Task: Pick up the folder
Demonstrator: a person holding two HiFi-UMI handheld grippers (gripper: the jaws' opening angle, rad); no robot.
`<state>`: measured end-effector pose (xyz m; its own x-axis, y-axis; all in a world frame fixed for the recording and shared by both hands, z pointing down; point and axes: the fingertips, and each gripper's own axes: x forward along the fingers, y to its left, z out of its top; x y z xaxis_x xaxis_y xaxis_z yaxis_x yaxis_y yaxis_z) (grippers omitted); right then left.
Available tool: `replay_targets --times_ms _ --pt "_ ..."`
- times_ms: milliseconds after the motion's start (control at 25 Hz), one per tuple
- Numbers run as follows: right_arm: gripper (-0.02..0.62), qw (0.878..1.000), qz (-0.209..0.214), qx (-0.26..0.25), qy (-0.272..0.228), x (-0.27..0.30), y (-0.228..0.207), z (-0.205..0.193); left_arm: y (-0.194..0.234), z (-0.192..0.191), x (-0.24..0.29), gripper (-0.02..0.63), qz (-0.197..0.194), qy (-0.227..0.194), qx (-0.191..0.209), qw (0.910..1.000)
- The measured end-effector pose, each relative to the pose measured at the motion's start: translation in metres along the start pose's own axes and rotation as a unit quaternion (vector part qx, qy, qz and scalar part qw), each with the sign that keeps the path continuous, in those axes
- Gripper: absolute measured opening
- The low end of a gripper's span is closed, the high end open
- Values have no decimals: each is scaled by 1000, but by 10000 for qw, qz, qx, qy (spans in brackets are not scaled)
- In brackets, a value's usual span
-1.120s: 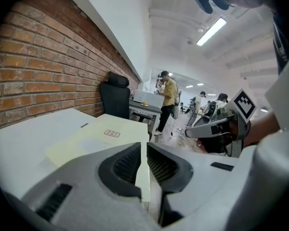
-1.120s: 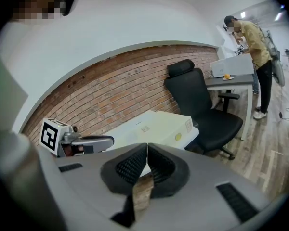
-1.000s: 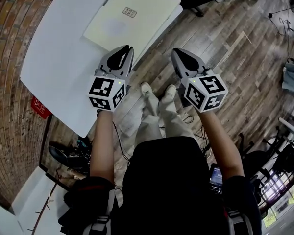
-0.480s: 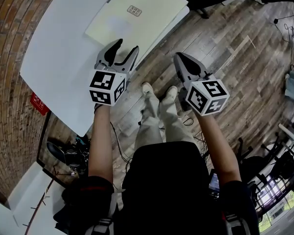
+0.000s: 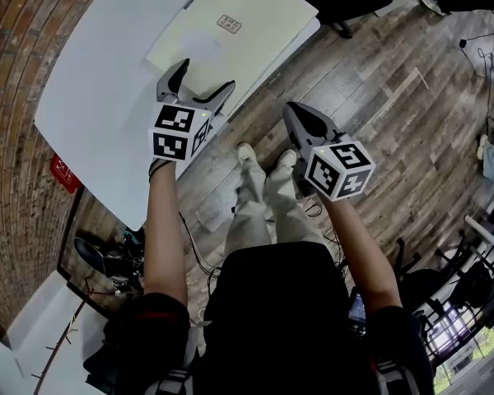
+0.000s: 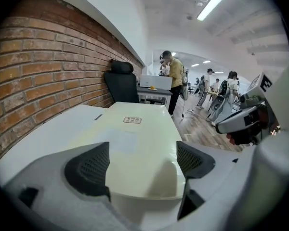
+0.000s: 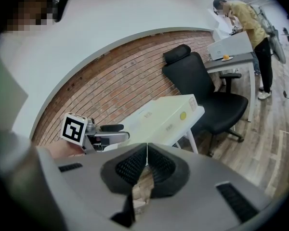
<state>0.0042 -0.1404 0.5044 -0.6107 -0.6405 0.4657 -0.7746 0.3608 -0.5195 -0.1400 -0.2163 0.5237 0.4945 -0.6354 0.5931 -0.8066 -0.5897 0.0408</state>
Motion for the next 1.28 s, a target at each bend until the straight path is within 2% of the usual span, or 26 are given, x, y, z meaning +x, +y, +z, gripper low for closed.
replay_targets --times_ms 280,640,1280 --pt "29 9999 -6 104 61 0 -4 -7 22 -5 5 423 200 156 32 9997" --pt "29 9996 -61 247 90 -1 -9 -14 25 -14 10 423 15 130 -238 9996" --pt "29 9989 -29 463 46 0 -9 -16 18 -16 9 422 -4 53 -261 9996"
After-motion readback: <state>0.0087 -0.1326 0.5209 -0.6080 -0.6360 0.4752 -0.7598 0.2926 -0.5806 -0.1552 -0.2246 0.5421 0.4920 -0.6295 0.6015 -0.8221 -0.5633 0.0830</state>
